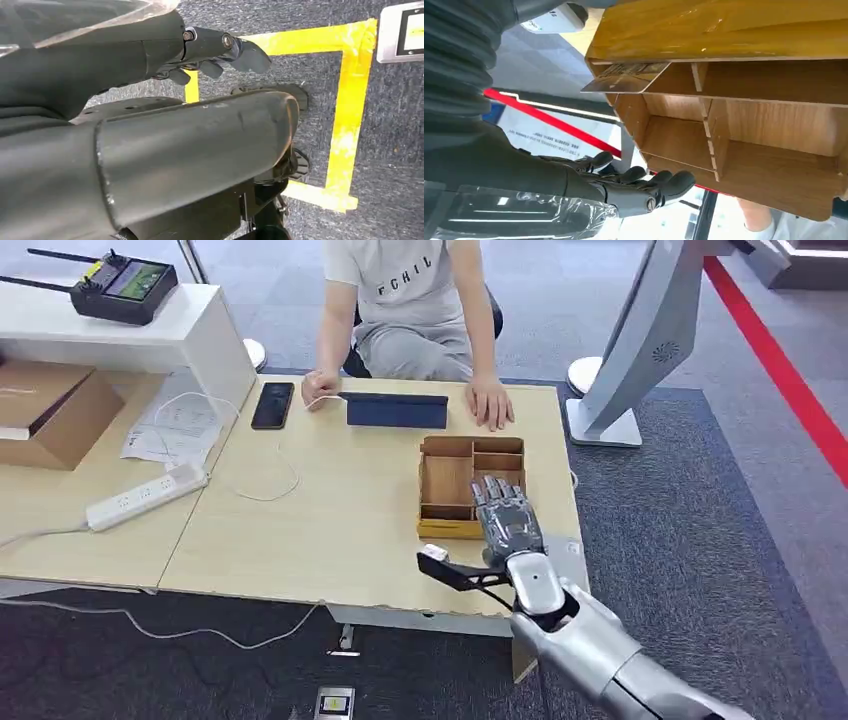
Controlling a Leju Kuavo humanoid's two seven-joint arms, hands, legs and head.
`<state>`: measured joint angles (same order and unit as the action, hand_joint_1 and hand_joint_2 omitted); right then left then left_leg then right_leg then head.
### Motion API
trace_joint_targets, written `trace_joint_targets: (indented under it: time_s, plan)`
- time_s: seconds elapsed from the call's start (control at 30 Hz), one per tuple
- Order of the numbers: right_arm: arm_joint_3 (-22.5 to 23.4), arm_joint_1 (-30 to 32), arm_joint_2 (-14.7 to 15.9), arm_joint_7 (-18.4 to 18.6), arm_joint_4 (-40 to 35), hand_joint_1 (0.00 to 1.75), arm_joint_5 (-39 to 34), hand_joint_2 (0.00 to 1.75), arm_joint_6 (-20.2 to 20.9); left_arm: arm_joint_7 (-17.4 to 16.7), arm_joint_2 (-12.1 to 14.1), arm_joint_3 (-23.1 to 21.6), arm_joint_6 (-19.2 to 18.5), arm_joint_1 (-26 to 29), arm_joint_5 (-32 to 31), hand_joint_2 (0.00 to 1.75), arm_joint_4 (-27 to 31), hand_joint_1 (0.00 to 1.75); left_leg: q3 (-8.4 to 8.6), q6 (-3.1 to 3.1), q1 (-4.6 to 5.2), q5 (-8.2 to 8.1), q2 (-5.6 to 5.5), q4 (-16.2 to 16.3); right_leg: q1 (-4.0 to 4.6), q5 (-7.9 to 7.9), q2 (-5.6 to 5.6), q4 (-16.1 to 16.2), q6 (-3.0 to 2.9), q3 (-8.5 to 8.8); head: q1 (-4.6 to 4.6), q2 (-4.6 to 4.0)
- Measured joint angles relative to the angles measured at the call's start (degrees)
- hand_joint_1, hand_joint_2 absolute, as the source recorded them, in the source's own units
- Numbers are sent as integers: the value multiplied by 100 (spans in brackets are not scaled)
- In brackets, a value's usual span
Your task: Pass the card to the sensor for recognition and then transmit it.
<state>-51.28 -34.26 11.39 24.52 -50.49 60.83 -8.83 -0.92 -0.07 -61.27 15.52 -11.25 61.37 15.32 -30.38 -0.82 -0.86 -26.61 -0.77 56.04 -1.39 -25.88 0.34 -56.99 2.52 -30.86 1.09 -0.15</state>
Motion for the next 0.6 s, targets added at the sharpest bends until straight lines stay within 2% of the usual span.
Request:
trace_joint_targets:
  time_s: [0.6]
  plan:
    - [9, -173, 15, 57, 389, 0, 122, 175, 105, 9, -15, 0, 79, -10, -4, 0, 0, 0, 1, 0, 0, 0, 0, 0, 0, 0, 0, 0, 0, 0, 0, 0]
